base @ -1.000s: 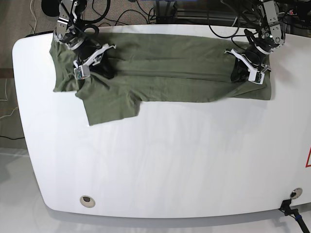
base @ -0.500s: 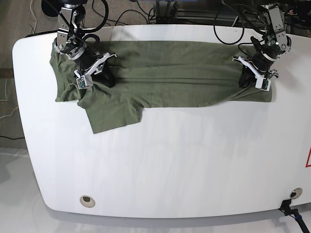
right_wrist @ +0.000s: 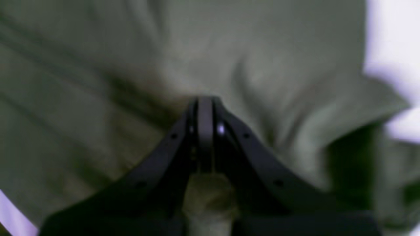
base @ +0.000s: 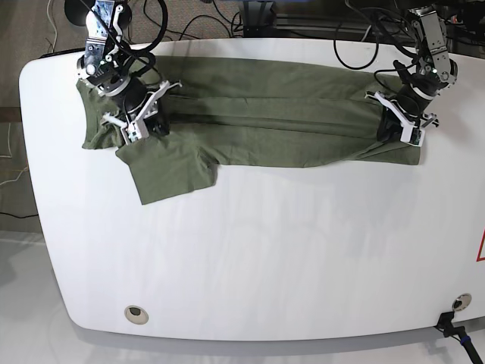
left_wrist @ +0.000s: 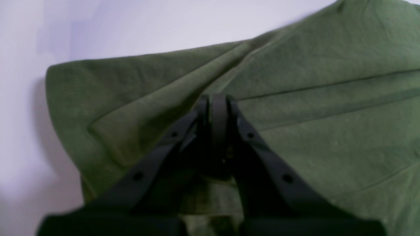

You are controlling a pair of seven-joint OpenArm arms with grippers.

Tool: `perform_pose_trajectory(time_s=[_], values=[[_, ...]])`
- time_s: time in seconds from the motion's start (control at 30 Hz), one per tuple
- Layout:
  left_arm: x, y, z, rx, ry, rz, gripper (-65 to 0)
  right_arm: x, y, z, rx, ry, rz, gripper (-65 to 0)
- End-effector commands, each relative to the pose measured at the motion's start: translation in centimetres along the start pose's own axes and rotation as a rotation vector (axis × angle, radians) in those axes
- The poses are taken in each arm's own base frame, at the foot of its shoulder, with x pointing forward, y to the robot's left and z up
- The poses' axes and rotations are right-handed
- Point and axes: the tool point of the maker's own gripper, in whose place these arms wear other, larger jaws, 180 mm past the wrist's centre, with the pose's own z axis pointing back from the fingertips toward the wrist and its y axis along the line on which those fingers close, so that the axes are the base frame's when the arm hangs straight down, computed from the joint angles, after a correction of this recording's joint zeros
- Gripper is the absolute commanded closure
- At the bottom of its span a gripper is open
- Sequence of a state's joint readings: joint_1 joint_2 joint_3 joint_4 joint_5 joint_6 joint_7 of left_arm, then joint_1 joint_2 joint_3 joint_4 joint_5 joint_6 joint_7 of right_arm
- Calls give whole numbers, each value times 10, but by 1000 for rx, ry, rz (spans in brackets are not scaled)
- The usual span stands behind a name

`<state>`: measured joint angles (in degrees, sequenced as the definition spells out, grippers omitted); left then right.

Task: Fold the T-shirt properly
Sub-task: 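Lower the folded hem onto the shirt and release both grippers, then grasp the loose sleeve flap with the right gripper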

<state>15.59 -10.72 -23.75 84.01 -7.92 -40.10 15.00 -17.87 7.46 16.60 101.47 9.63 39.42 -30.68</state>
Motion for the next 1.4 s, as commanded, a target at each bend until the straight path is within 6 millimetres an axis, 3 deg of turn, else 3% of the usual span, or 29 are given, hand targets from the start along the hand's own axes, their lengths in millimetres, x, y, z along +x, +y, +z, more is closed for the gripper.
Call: perform_pose_trajectory(time_s=[0.0, 0.1, 0.23, 0.37, 0.57, 0.83, 1.2, 1.37], values=[[15, 5, 2, 7, -46, -14, 0, 32, 0, 10, -8, -61, 66, 0], [15, 4, 2, 6, -47, -11, 0, 53, -1, 15, -26, -84, 112, 0], [15, 3, 2, 5, -47, -9, 0, 66, -13, 4, -37, -108, 109, 0], [15, 3, 2, 5, -47, -9, 0, 78, -29, -14, -40, -120, 85, -200], [15, 3, 2, 5, -47, -9, 0, 79, -75, -34, -95, -121, -45, -399], [34, 2, 5, 8, -89, -48, 0, 69, -85, -53, -75, -87, -107, -407], [35, 2, 6, 8, -91, -49, 0, 49, -121, -67, -86, -95, -199, -407], [35, 2, 6, 8, -91, -49, 0, 55, -136, -71, -95, -92, -213, -407]])
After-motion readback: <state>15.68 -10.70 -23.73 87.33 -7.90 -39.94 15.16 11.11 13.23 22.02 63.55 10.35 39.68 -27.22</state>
